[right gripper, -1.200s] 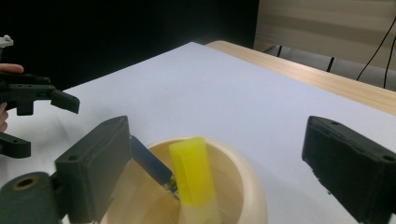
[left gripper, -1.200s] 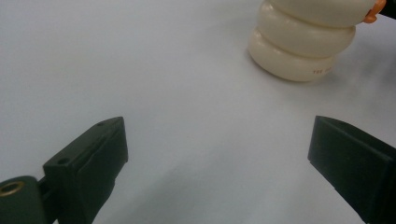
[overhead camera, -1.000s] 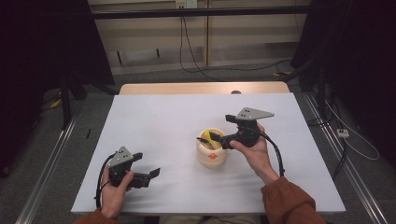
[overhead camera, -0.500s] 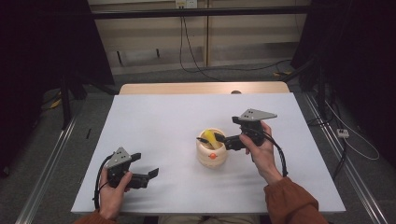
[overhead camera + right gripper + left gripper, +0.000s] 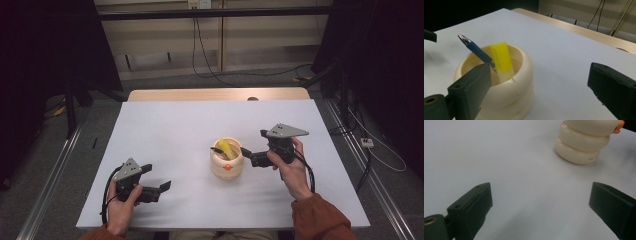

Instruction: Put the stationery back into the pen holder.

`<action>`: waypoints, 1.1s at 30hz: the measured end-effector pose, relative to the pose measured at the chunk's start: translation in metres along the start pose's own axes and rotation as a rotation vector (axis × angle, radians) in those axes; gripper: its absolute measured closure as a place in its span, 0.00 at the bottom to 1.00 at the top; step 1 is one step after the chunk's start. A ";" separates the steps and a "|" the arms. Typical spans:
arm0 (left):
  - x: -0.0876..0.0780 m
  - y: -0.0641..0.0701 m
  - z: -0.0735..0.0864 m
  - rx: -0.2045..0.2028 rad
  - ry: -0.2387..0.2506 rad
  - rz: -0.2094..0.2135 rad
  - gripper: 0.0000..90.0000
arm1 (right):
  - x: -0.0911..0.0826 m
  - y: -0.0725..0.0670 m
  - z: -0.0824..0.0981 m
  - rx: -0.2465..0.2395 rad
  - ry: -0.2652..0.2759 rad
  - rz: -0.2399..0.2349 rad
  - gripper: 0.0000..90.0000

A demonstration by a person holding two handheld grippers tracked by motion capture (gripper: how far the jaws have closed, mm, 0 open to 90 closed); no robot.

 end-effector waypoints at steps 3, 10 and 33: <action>0.000 0.000 0.000 -0.006 0.005 -0.004 0.05 | -0.005 0.004 0.004 -0.007 -0.006 0.018 0.06; 0.000 0.000 -0.001 -0.004 0.007 -0.003 0.05 | -0.020 0.012 0.015 -0.021 -0.025 0.069 0.06; -0.003 -0.001 -0.002 0.002 0.016 -0.024 0.05 | -0.066 0.033 0.055 0.057 -0.022 0.178 0.06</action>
Point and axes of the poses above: each handheld gripper's, and its own axes: x roughly forward along the jaws, z roughly out of its underside, y roughly to its right, the point moved 9 cm from there along x, roughly forward along the jaws, and after that the axes turned 13 degrees about y, right-handed, at the moved point
